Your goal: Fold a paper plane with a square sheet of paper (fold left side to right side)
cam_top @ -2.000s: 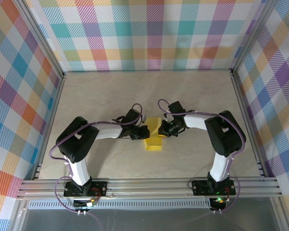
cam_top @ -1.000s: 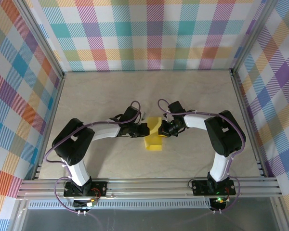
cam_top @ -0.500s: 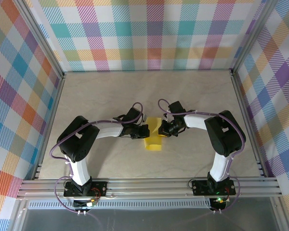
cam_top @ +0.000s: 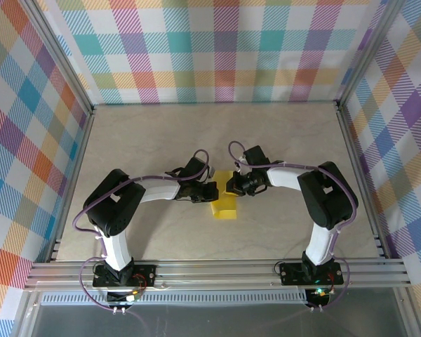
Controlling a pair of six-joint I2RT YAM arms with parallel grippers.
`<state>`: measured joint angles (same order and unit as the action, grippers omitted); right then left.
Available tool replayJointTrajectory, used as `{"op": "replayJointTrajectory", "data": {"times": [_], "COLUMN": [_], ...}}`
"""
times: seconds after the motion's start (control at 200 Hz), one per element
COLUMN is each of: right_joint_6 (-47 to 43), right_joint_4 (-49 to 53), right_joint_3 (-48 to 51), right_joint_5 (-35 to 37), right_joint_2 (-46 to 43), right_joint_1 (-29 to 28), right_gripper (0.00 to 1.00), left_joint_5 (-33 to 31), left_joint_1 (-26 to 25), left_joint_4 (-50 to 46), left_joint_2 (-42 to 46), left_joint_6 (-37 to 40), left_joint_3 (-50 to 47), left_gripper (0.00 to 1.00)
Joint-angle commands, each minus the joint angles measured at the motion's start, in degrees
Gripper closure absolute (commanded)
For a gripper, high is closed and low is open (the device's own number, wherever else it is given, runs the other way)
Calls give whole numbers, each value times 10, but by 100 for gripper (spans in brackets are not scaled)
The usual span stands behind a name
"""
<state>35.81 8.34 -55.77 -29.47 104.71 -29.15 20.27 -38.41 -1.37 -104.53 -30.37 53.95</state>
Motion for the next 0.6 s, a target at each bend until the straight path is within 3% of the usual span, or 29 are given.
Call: {"op": "replayJointTrajectory", "data": {"times": [0.0,0.32,0.595], "right_joint_6": [12,13,16], "right_joint_4": [-30,-20,50], "right_joint_3": [-31,-58,-64], "right_joint_5": [-19,-3,41], "right_joint_2": [24,78,101], "right_joint_1": [-10,-14,-14], "right_gripper": [100,100,100], "left_joint_5": [-15,-11,-8], "left_joint_1": [-10,-11,-14], "left_joint_4": [-37,-37,-52], "left_joint_2": [-21,-21,-13], "left_joint_6": [6,11,17], "left_joint_3": [1,0,-5], "left_gripper": [100,100,100]}}
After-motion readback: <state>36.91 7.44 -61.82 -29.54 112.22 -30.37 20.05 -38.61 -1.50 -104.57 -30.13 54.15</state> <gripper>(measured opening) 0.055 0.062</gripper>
